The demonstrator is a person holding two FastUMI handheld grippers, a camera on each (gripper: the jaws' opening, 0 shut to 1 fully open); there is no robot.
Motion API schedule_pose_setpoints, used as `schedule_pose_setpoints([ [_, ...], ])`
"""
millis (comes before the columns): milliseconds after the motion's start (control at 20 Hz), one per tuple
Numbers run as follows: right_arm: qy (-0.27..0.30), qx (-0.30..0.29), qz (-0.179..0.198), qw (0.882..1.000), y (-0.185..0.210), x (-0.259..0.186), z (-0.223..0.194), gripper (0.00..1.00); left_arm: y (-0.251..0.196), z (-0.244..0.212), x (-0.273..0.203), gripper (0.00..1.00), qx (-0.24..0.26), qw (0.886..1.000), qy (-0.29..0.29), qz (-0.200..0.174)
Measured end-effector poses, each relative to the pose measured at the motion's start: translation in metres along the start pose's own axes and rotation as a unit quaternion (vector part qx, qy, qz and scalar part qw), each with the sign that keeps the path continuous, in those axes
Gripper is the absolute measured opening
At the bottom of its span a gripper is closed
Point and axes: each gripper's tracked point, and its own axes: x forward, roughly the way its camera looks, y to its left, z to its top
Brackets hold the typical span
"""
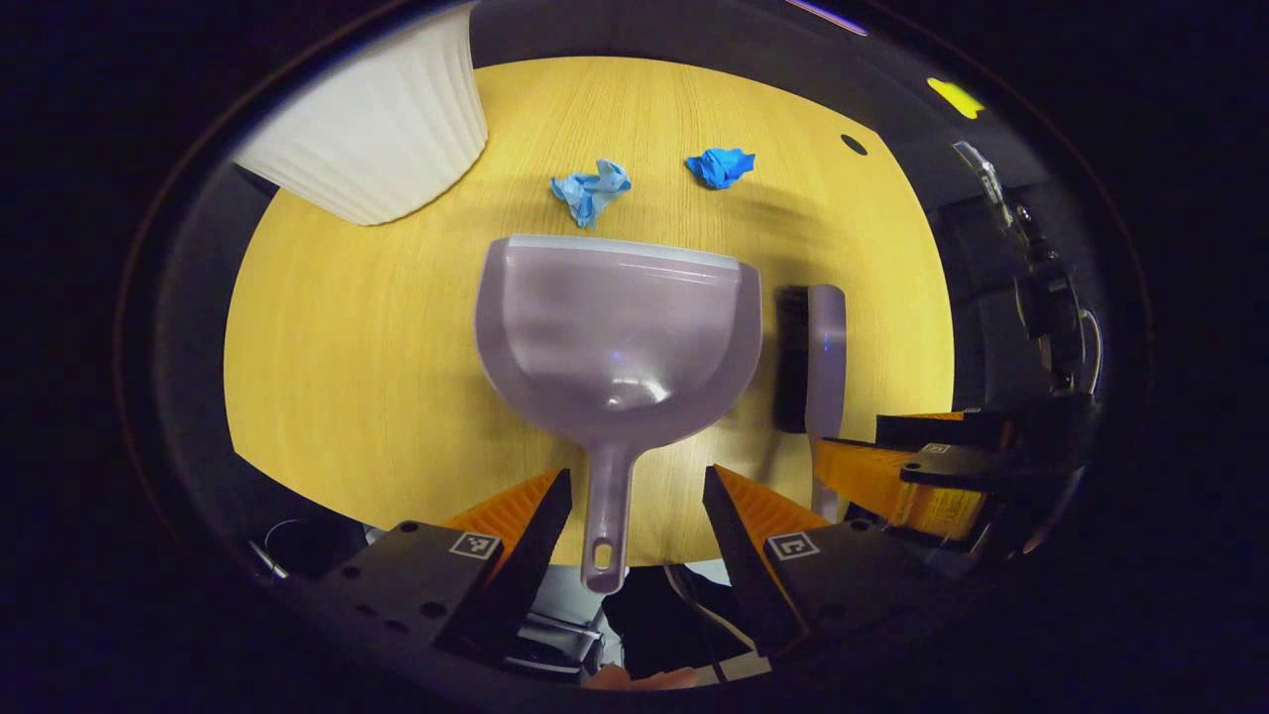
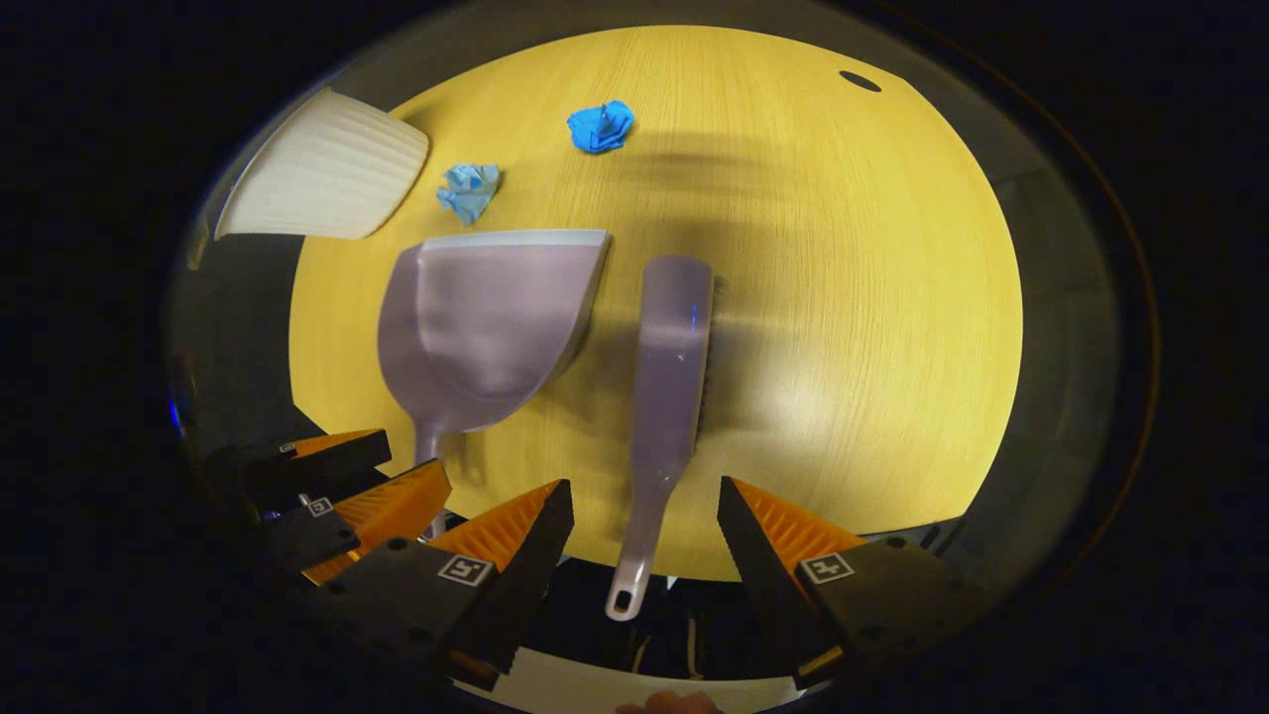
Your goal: Pick up the small broom and dustpan from the desktop, sweep the trash into the dustpan with the broom, and then empty the trash into the garbage bin.
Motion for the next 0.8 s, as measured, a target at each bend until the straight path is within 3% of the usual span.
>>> schedule_pose_setpoints([
  [350, 0.04, 0.026, -0.033, 0.998, -0.006, 0.038, -0.013, 0.96, 0.006, 0.005, 0.031, 0.81, -0.016, 0.999, 0.041, 0.009],
  [400, 0.045, 0.027, -0.037, 0.998, -0.005, 0.041, -0.016, 0.89, 0.005, 0.006, 0.033, 0.8, -0.018, 0.999, 0.045, 0.004],
  [450, 0.048, 0.026, -0.04, 0.998, -0.005, 0.044, -0.019, 0.96, 0.005, 0.006, 0.035, 0.8, -0.019, 0.999, 0.049, 0.001],
  [500, 0.049, 0.024, -0.039, 0.998, -0.003, 0.046, -0.02, 0.96, 0.006, 0.009, 0.037, 0.8, -0.017, 0.999, 0.049, 0.001],
  [600, 0.044, 0.026, -0.039, 0.998, -0.001, 0.046, -0.018, 0.77, 0.006, 0.012, 0.038, 0.8, -0.011, 0.999, 0.051, 0.0],
  [650, 0.042, 0.029, -0.034, 0.998, 0.002, 0.046, -0.016, 0.72, 0.007, 0.015, 0.039, 0.8, -0.005, 0.999, 0.046, 0.003],
  [700, 0.041, 0.028, -0.036, 0.998, 0.002, 0.046, -0.017, 0.75, 0.008, 0.017, 0.041, 0.8, 0.002, 0.999, 0.041, 0.007],
  [750, 0.041, 0.024, -0.039, 0.998, 0.0, 0.047, -0.017, 0.65, 0.01, 0.018, 0.043, 0.76, 0.013, 0.999, 0.04, 0.015],
  [800, 0.041, 0.021, -0.042, 0.998, -0.002, 0.045, -0.018, 0.65, 0.013, 0.019, 0.044, 0.72, 0.025, 0.999, 0.038, 0.024],
])
